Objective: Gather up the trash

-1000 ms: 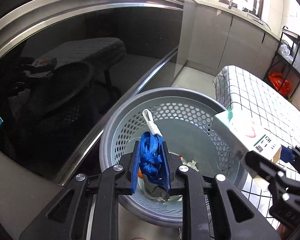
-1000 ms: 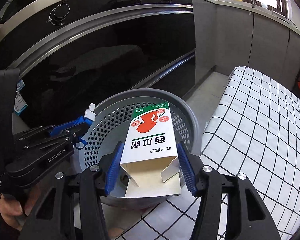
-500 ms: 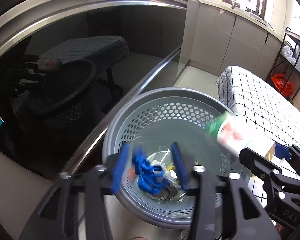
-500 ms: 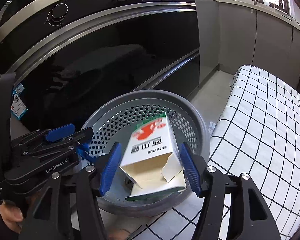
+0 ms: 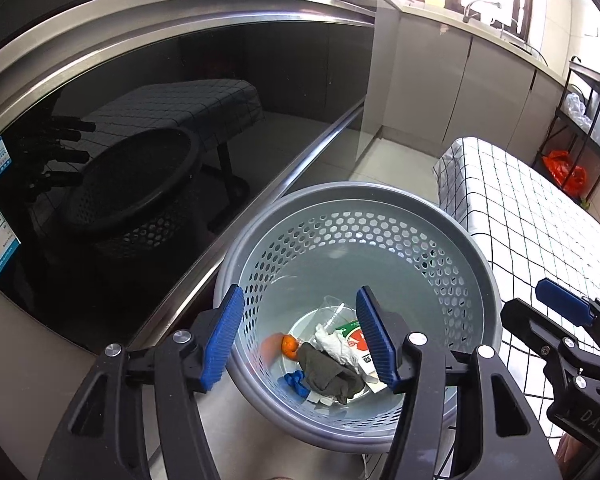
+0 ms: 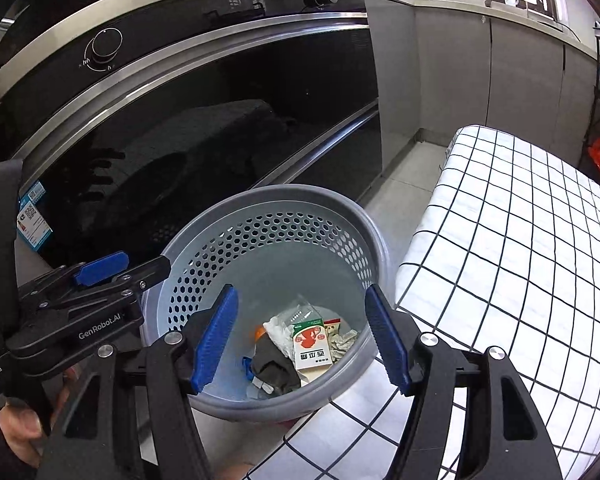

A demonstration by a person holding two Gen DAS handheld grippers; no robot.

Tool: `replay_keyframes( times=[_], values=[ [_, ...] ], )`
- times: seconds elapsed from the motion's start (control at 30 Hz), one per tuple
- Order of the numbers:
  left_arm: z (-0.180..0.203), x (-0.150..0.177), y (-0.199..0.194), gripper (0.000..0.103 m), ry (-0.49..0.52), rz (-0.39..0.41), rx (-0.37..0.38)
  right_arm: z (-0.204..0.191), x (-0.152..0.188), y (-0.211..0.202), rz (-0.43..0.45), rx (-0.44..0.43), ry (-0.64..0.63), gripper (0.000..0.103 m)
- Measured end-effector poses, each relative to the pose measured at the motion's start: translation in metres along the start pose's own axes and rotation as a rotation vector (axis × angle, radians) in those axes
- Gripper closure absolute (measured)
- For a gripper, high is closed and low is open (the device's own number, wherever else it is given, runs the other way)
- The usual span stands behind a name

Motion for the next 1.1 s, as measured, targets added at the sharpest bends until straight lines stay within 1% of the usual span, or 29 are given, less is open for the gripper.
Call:
replay_keyframes(
  times=[0.3,0.43,0.57,0.63,0.7,0.8,0.9,1.1],
  values=[
    [0.001,0.001,-0.001,0.041,0.003,0.009,0.004,-0.002,0.004,-0.007,0.010,0.041,0.013,0.040],
    [0.002,0.001,-0.003,0.039,0.004,0.016,0.004,-0.002,0.005,-0.011,0.023,0.064,0.014,0.038],
    [0.000,0.001,-0.004,0.036,0.002,0.022,-0.002,-0.003,0.006,-0.015,0.029,0.081,0.013,0.037],
    [-0.002,0.001,-0.005,0.035,-0.001,0.026,-0.004,-0.004,0.006,-0.016,0.035,0.091,0.013,0.034],
    [-0.002,0.000,-0.006,0.032,-0.005,0.031,-0.004,-0.006,0.007,-0.018,0.045,0.100,0.016,0.032],
    [-0.003,0.000,-0.008,0.029,-0.007,0.042,-0.006,-0.007,0.008,-0.021,0.050,0.114,0.015,0.032],
    [-0.004,-0.001,-0.011,0.024,-0.006,0.054,-0.009,-0.007,0.009,-0.024,0.061,0.136,0.015,0.029],
    [-0.007,-0.001,-0.020,0.019,-0.010,0.081,-0.024,-0.008,0.010,-0.028,0.069,0.188,0.013,0.029]
  ],
)
Point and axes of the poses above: each gripper's, at about its wrist camera, not at the fingertips, and y roughly the way its jaws point, z to its right, x to its underside, the point moved 7 cm from there along y, roughly the way its jaws point, and after that the axes turned 3 degrees about -y, right-handed, at the moved point
